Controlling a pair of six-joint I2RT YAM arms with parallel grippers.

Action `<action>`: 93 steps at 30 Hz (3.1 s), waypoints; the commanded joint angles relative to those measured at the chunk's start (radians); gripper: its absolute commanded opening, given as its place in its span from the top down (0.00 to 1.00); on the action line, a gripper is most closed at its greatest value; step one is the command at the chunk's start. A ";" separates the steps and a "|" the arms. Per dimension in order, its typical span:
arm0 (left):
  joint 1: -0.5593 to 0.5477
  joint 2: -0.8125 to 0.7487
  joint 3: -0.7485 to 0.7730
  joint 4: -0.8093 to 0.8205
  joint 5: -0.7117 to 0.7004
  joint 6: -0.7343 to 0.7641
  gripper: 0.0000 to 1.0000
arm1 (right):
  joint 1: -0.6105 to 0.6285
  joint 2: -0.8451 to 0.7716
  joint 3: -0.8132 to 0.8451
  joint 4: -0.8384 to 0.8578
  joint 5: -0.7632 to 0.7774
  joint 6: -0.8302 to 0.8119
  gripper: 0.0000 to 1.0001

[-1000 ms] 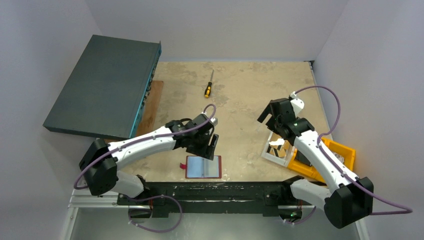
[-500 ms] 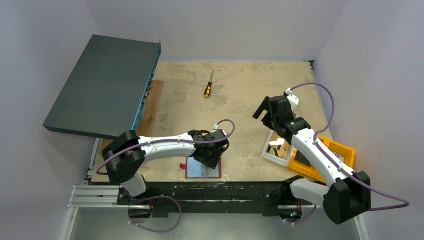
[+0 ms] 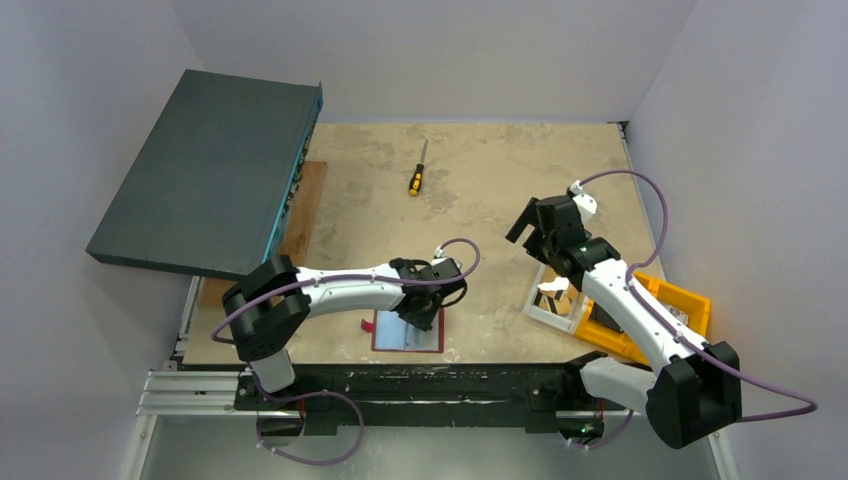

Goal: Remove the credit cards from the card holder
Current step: Remove the credit card from the card holder.

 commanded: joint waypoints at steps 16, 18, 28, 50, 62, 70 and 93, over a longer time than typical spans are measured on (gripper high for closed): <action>0.204 -0.133 -0.135 0.347 0.289 0.047 0.96 | 0.172 -0.003 -0.170 0.385 -0.445 -0.048 0.27; 0.206 -0.151 -0.165 0.388 0.320 0.042 0.96 | 0.224 0.033 -0.170 0.430 -0.460 -0.039 0.31; 0.248 -0.185 -0.257 0.521 0.430 0.004 0.99 | 0.323 0.149 -0.225 0.600 -0.543 -0.023 0.61; 0.259 -0.211 -0.315 0.578 0.450 -0.011 1.00 | 0.383 0.332 -0.247 0.656 -0.573 -0.032 1.00; 0.261 -0.251 -0.310 0.530 0.417 -0.016 0.78 | 0.398 0.365 -0.239 0.675 -0.654 -0.052 1.00; 0.261 -0.386 -0.286 0.309 0.264 -0.047 0.72 | 0.414 0.351 -0.208 0.644 -0.670 -0.056 1.00; 0.262 -0.503 -0.273 0.165 0.293 -0.097 0.71 | 0.501 0.425 -0.065 0.560 -0.508 -0.011 0.95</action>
